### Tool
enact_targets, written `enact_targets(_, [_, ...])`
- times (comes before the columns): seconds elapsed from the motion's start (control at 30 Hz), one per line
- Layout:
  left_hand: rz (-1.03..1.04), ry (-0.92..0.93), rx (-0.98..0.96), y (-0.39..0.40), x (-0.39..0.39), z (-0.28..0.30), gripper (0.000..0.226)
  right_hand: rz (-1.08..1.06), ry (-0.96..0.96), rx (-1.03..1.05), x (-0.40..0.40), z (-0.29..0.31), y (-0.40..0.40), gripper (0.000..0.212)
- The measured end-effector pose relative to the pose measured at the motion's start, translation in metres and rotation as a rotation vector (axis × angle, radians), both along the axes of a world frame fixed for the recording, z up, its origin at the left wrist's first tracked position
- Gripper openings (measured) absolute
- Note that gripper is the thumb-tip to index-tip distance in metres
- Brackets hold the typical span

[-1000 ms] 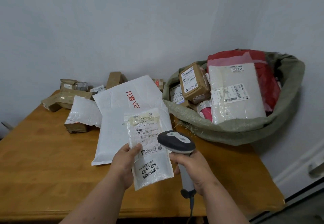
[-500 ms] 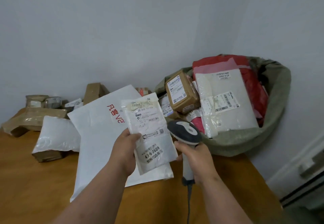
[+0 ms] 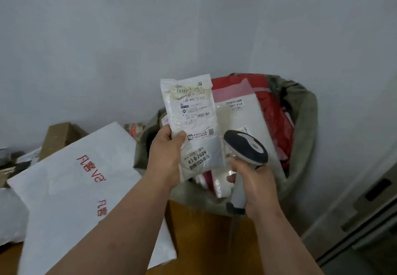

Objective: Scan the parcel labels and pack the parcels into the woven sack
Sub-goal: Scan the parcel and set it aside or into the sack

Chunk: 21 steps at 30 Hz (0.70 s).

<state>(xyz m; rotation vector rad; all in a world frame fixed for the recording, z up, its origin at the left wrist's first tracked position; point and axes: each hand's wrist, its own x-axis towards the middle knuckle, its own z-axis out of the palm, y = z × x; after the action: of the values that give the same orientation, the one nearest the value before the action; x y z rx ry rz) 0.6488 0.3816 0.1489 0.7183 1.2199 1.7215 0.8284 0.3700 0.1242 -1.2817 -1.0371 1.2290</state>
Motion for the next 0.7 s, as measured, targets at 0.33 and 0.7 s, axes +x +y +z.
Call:
enact_targets(0.33, [-0.393, 0.563, -0.223, 0.097, 0.118, 0.014, 0.079, -0.083, 0.086, 0.025, 0.08, 0.025, 0.073, 0.011])
enact_targets(0.7, [-0.299, 0.447, -0.181, 0.066, 0.081, -0.001, 0.061, 0.172, 0.035, -0.01, 0.047, 0.018, 0.066, 0.013])
